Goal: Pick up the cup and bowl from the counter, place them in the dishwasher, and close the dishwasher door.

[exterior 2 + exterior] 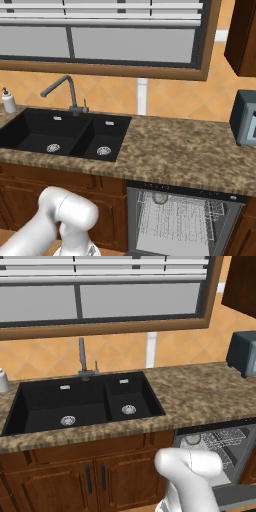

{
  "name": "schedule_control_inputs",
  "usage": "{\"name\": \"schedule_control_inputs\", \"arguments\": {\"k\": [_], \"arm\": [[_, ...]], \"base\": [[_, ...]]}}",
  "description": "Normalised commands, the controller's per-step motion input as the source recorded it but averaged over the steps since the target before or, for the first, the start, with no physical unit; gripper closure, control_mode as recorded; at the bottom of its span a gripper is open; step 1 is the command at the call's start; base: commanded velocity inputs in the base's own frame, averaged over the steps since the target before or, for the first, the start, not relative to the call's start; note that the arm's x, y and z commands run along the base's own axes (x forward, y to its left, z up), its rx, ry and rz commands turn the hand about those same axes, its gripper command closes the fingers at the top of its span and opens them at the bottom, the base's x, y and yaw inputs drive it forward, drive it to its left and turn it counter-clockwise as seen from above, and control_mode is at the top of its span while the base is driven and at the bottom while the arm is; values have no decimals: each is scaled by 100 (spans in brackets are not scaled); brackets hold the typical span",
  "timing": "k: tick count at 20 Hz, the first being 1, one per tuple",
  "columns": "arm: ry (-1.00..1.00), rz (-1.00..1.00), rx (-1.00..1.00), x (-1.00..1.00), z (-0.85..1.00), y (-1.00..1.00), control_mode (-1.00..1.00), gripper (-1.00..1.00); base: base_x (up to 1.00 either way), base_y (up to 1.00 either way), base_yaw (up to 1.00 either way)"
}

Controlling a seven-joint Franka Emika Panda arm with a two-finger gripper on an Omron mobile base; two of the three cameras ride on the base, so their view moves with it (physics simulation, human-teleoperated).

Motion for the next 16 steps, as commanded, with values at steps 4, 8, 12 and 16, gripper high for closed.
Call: {"name": "schedule_control_inputs", "arguments": {"k": [4,8,12,16], "arm": [[-34,17,15,-68,-100,-76,-100,-100],[-23,23,14,-43,-100,-42,-100,-100],[-17,25,12,-19,-100,-24,-100,-100],[-24,11,6,23,-99,-4,-100,-100]], "base": [[0,0,0],[0,0,0],[0,0,0],[0,0,0]]}}
